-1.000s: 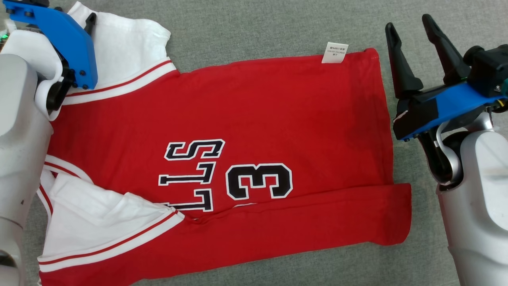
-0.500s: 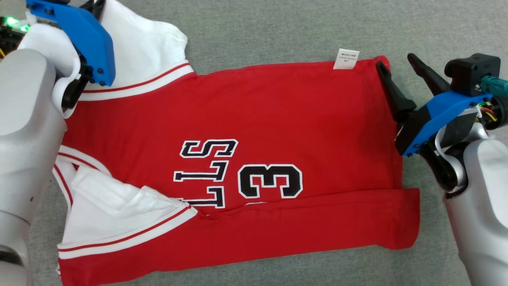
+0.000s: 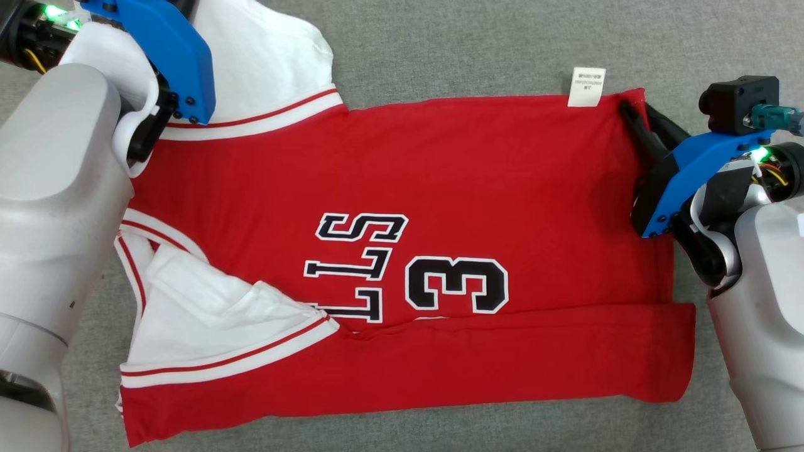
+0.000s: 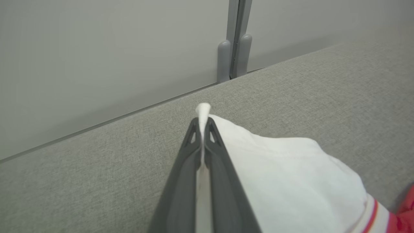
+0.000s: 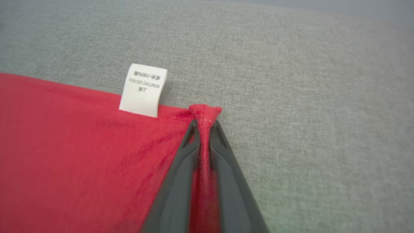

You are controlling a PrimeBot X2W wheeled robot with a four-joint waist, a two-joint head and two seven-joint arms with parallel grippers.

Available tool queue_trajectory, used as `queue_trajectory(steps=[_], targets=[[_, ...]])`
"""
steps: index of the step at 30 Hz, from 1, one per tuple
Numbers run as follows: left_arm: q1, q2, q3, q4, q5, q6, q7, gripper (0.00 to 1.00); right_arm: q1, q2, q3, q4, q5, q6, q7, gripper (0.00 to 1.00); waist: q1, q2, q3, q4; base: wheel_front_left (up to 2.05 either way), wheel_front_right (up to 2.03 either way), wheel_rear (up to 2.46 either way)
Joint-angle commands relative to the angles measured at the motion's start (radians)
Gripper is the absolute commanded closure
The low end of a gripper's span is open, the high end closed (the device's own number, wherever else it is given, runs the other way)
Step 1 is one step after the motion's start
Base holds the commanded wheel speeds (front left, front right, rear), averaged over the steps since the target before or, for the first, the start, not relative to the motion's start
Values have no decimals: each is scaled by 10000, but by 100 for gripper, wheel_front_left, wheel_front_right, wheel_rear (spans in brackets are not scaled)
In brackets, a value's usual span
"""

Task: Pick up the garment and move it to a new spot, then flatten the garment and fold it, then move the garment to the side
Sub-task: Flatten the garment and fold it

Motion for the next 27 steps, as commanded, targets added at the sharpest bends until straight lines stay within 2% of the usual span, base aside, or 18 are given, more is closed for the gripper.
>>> queue_trajectory(steps=[1, 8, 16, 23, 27], targets=[[-159, -61, -48, -7, -94, -5, -148, 100, -124, -60, -13, 163, 20, 3, -118, 100, 1, 0, -22, 43, 0, 0, 0], [246, -162, -180, -158, -398, -6, -1068, 100, -232, -63, -289, 779, -298, 3, -1213, 100, 1, 0, -440, 256, 0, 0, 0], [1257, -28, -302, -791, -665, 2, -2077, 100, 377, -65, -288, 1296, -447, 3, -2211, 100, 1, 0, -1302, 549, 0, 0, 0], [2591, 322, -283, -1866, -866, 282, -2587, 100, 1079, -9, -373, 1272, -530, 3, -2994, 100, 1, 0, -1890, 795, 0, 0, 0], [3500, 567, -277, -2699, -1008, 615, -2698, 100, 1503, 82, -518, 1206, -615, 3, -3409, 100, 1, 0, -2205, 892, 0, 0, 0]])
